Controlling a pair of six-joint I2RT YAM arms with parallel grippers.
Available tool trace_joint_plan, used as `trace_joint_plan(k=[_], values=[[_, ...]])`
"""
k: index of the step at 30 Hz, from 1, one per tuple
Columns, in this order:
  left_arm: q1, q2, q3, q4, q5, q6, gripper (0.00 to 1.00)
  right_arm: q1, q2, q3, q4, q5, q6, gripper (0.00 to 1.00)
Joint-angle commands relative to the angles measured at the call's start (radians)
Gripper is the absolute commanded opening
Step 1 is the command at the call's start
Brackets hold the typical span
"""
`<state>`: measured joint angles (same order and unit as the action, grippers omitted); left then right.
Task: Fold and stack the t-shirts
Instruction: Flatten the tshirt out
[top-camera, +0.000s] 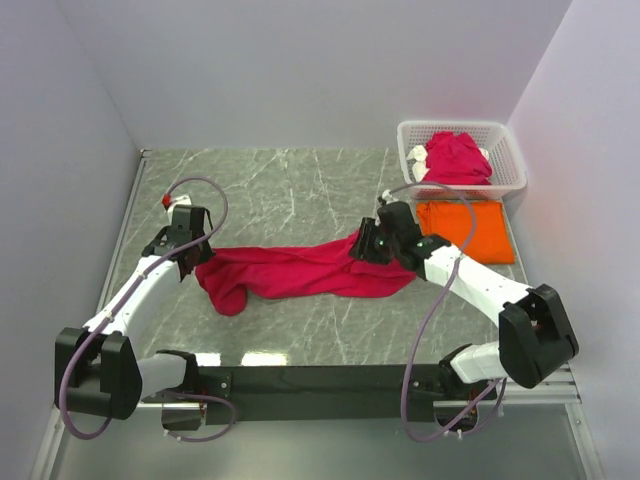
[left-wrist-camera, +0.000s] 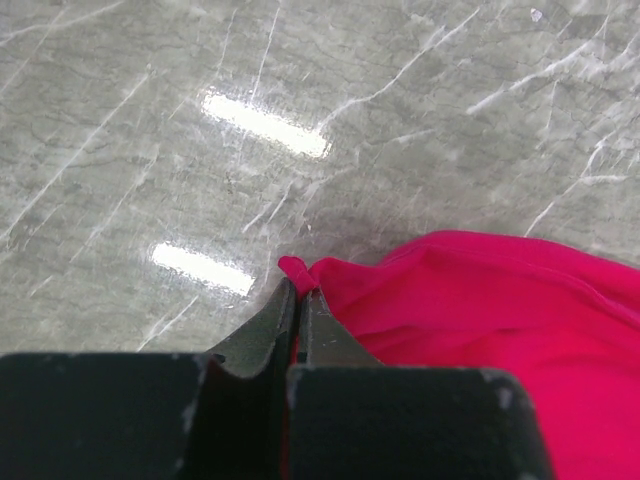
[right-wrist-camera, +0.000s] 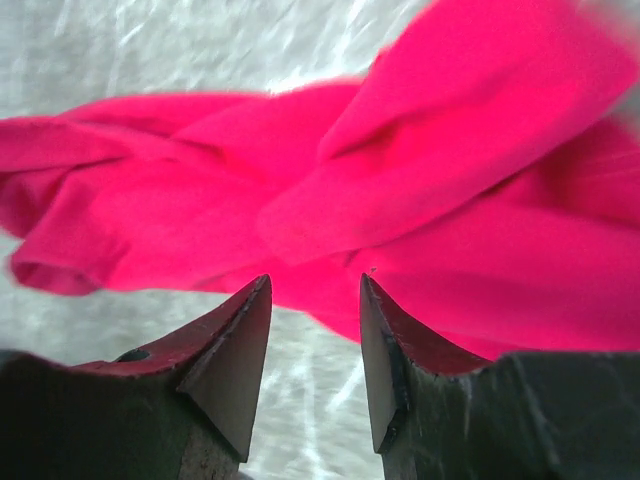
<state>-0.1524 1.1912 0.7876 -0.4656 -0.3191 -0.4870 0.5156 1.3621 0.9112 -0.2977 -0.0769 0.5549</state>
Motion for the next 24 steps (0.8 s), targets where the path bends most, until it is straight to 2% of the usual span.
trace_joint_plan(k=[1, 6, 11, 19, 24], values=[[-0.003, -0.007, 0.006, 0.035, 0.002, -0.009, 0.01, 0.018, -0.031, -0.110, 0.237, -0.123, 0.203, 0.48], [-0.003, -0.004, 0.006, 0.033, -0.003, -0.009, 0.01, 0.020, -0.032, -0.231, 0.465, -0.072, 0.365, 0.51], [-0.003, -0.005, 0.007, 0.035, -0.006, -0.009, 0.01, 0.018, 0.009, -0.279, 0.571, -0.060, 0.421, 0.52], [-0.003, -0.004, 0.007, 0.031, -0.009, -0.010, 0.01, 0.021, 0.049, -0.302, 0.585, -0.005, 0.513, 0.52], [-0.003, -0.002, 0.007, 0.031, -0.009, -0.010, 0.01, 0.027, -0.001, -0.325, 0.497, 0.072, 0.556, 0.52]])
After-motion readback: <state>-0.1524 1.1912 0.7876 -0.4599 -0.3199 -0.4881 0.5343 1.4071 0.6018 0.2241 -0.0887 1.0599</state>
